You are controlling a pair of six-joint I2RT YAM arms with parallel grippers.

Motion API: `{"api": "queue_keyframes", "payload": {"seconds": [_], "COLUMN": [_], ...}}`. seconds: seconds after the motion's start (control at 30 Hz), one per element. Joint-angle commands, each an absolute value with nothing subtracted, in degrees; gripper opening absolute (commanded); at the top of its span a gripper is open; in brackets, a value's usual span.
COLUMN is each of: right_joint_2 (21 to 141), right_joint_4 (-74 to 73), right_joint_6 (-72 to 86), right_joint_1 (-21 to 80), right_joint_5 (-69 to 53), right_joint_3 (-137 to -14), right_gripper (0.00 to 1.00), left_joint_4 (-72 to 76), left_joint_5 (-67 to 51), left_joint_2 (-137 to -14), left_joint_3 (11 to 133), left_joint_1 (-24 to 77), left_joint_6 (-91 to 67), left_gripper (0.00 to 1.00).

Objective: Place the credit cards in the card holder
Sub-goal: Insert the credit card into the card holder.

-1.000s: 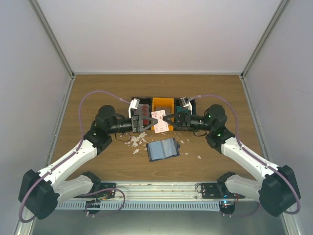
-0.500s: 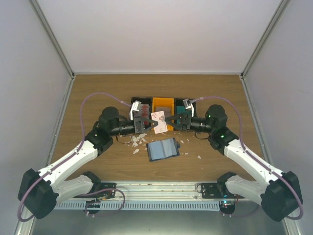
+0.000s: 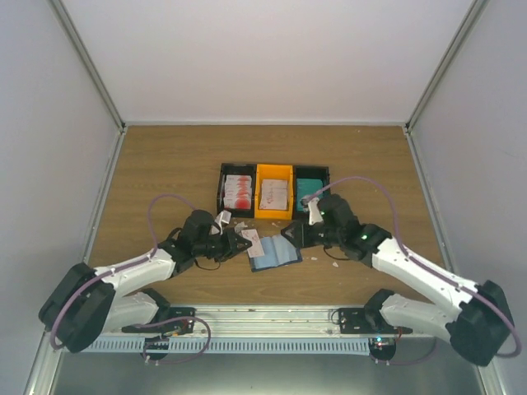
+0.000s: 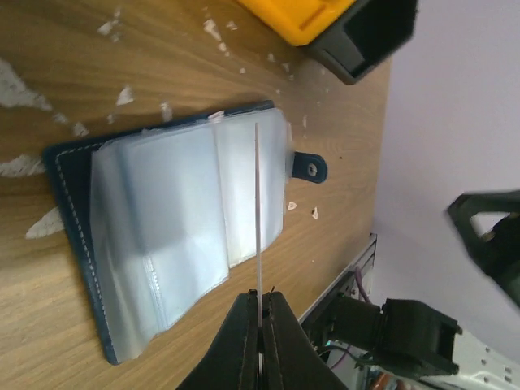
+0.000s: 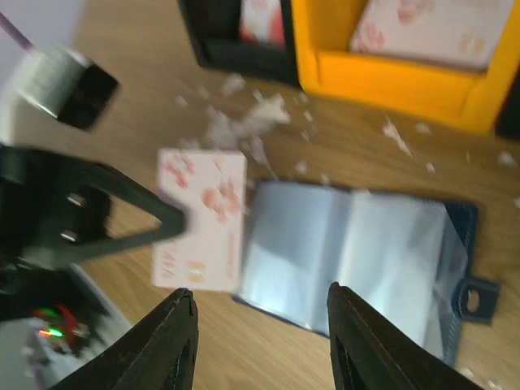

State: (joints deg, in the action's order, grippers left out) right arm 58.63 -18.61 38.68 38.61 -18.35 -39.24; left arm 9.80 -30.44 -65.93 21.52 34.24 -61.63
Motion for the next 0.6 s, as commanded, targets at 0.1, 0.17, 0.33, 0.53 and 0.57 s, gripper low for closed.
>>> {"api": "queue_keyframes", "payload": {"seconds": [0.1, 0.17, 0.33, 0.53, 0.57], "right_joint_2": [68.0, 70.3, 74.8, 78.4, 79.0], "right_joint_4": [-26.9, -26.0, -25.0, -24.4, -24.4], "right_joint_6": [35.2, 35.3, 35.5, 35.7, 35.5], "right_joint_1": [47.6, 48.0, 48.7, 48.7, 48.7], "right_joint_5": [-1.2, -0.5, 1.1, 4.9, 5.1], "right_joint_3": [-41.2, -41.1, -41.9, -41.8, -41.8], "right_gripper": [0.47, 0.47, 0.46, 0.47, 0.46], "left_joint_4": [14.8, 14.6, 15.5, 17.8, 18.5], "left_joint_5": [-28.8, -29.4, -32.0, -32.7, -32.7], "left_joint_2": [-68.7, -69.5, -72.4, -73.1, -73.0], "left_joint_3": [20.7, 20.3, 19.3, 18.1, 18.0], "left_joint_1": [35.0, 35.0, 35.1, 35.1, 35.1], "left_joint_6": [-73.6, -75.6, -79.3, -81.3, -80.9], "left_gripper": [0.00, 0.00, 0.00, 0.00, 0.00]}}
